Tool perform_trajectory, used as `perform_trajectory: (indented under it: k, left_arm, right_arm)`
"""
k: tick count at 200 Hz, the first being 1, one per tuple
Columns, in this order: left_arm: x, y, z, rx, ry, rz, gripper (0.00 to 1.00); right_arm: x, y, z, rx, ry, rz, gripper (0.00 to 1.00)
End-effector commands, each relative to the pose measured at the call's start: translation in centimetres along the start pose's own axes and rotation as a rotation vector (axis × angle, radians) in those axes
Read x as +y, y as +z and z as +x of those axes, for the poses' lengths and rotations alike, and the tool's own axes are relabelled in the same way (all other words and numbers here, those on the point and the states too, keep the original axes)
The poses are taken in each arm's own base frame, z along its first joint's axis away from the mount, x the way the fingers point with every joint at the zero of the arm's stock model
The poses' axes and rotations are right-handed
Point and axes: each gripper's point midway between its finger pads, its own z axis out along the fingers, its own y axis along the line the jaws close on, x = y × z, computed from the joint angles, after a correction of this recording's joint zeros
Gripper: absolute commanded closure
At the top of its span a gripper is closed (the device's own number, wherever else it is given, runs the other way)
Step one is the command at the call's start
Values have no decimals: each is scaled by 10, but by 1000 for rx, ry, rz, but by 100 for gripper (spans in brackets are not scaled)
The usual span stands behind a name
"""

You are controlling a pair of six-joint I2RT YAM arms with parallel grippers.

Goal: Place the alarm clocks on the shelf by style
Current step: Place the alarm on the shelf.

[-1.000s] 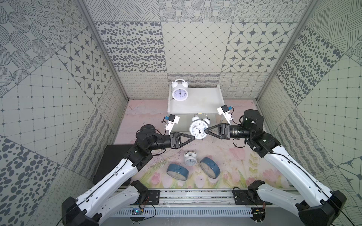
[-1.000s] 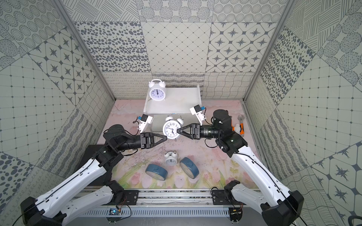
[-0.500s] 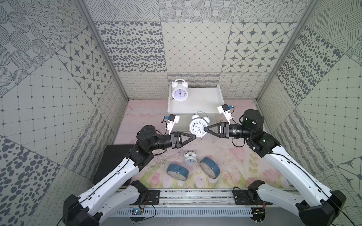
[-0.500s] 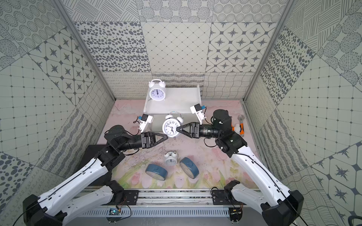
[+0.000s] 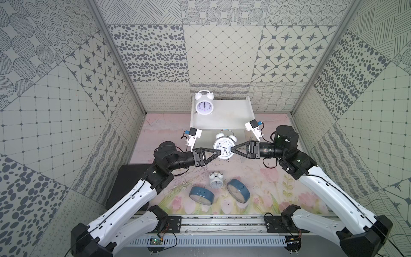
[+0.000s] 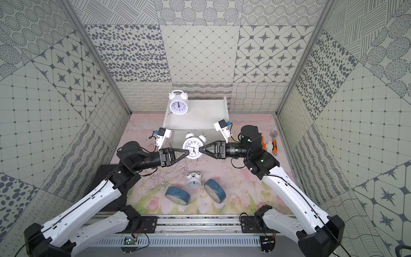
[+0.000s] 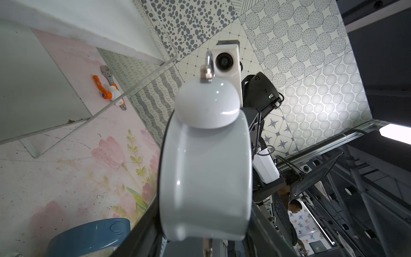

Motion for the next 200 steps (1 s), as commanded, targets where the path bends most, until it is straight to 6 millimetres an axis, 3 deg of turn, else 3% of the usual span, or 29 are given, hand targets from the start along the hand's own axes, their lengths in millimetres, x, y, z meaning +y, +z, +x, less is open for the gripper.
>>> perform_trajectory:
  k: [1, 18, 46, 60, 78, 106, 136, 165, 184, 200]
  left_arm:
    - [-7, -1, -18, -85, 64, 21, 52]
    - [-4, -1, -21, -121, 41, 45, 58]
    - [5, 2, -29, -180, -8, 65, 71]
    - [8, 1, -32, -216, -26, 80, 73]
    - [8, -2, -35, -249, -31, 92, 74]
    - [6, -7, -37, -280, -25, 90, 76]
    - [6, -9, -35, -277, -32, 90, 77]
    - [5, -9, -32, -266, -36, 101, 77]
    - [4, -9, -30, -255, -37, 103, 77]
    - [4, -9, -29, -249, -39, 107, 77]
  right_arm:
    - [19, -3, -6, -32, -73, -52, 58]
    - [16, -3, -10, -60, -62, -39, 51]
    - [10, -2, -18, -133, -30, -3, 28]
    - [7, -1, -20, -183, -25, 16, 16]
    - [4, -4, -23, -257, -11, 23, 8]
    - [-8, -4, -20, -311, 37, 11, 11]
    - [-13, 1, -15, -292, 52, 5, 37]
    - [-9, 3, -16, -275, 43, 1, 48]
    - [-9, 5, -16, -262, 46, -2, 48]
    - [-9, 8, -16, -248, 45, -4, 39]
